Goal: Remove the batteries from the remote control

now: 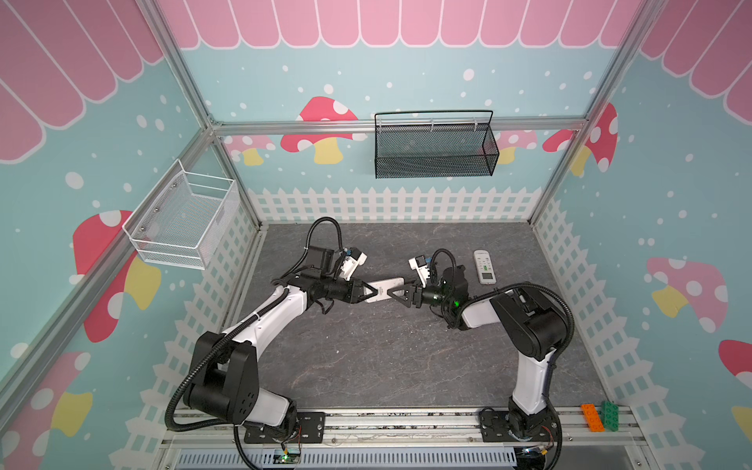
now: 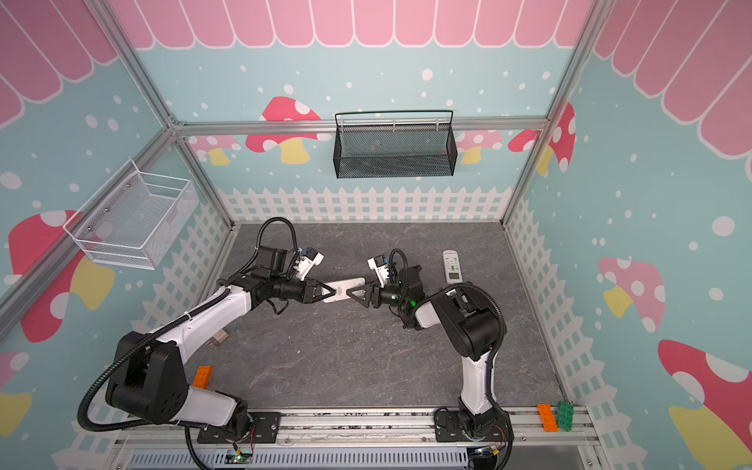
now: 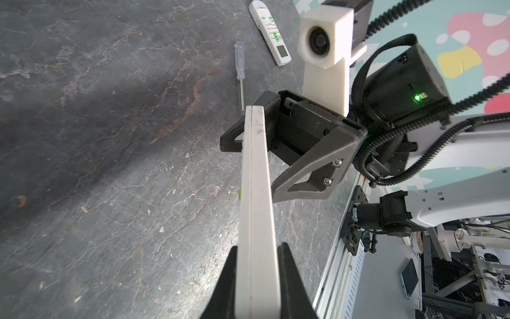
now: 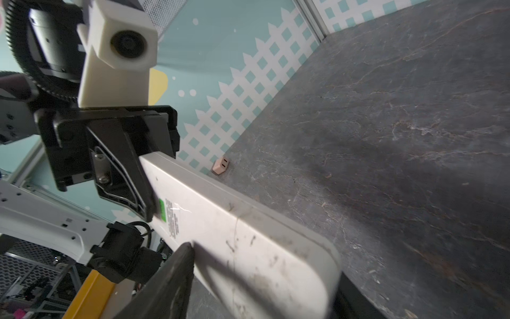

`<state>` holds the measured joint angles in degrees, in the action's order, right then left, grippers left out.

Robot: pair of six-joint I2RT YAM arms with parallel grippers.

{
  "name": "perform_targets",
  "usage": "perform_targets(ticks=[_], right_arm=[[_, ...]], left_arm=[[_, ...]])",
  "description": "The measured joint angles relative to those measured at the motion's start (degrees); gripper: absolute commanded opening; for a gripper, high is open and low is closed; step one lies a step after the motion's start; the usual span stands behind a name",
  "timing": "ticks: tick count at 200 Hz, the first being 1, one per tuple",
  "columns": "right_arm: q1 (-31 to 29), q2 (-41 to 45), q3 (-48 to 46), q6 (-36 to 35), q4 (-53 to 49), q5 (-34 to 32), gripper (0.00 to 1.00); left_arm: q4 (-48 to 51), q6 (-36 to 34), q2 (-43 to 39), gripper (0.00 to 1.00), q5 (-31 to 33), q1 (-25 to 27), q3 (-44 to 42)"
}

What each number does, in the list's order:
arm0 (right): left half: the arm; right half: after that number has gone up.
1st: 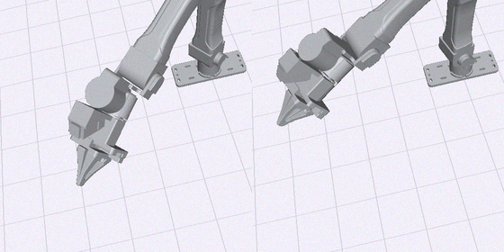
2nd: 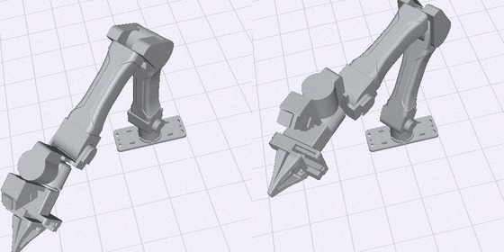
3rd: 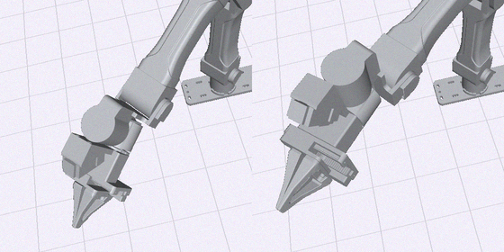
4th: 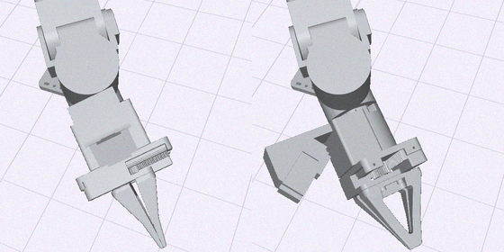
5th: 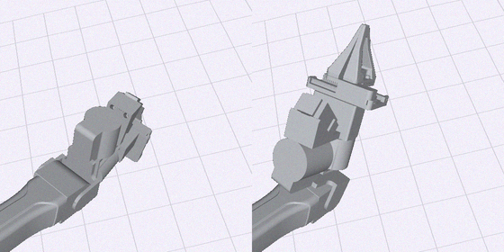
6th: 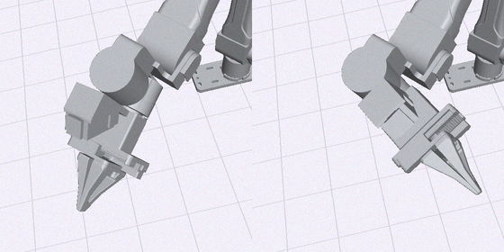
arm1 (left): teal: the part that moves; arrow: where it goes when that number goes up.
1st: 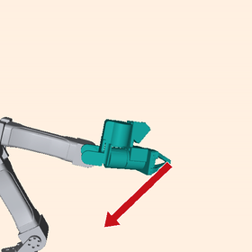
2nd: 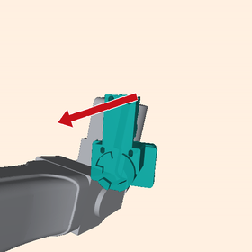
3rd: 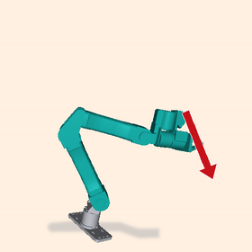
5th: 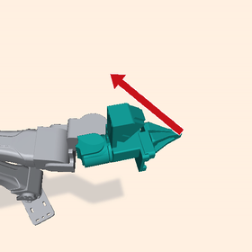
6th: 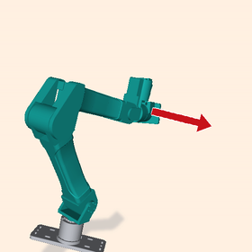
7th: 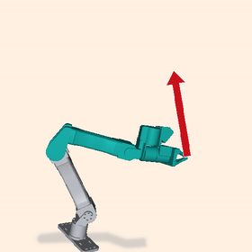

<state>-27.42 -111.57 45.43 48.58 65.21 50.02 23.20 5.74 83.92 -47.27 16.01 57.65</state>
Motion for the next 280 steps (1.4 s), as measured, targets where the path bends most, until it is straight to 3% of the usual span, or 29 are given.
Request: perform_targets(ticks=[70, 158, 209, 256, 270, 280], right_arm=[[2.4, -0.5, -1.2, 5.7, 7.4, 5.3, 0.30], [3.5, 0.6, -3.8, 4.3, 7.8, 6.3, 0.16], [3.9, 0.8, -4.3, 3.3, 7.3, 6.6, 0.18], [4.1, 0.8, -4.5, 3.3, 7.4, 7.0, 0.36], [4.1, 0.8, -4.4, 3.4, 7.3, 7.1, 0.35], [4.1, 0.8, -4.5, 3.4, 7.3, 7.2, 0.28]], left_arm=[[-0.3, -1.8, 0.0, 0.00, -4.0, -1.3, 0.0], [0.5, -2.9, 0.0, 0.00, -3.5, -0.5, 0.0], [0.5, -3.9, 0.3, 0.00, -3.4, -0.5, 0.0], [0.5, -4.3, 0.6, 0.00, -3.5, -0.4, 0.0], [0.5, -4.3, 0.6, 0.00, -3.6, -0.4, 0.0], [0.5, -4.3, 0.6, 0.00, -3.6, -0.4, 0.0]])
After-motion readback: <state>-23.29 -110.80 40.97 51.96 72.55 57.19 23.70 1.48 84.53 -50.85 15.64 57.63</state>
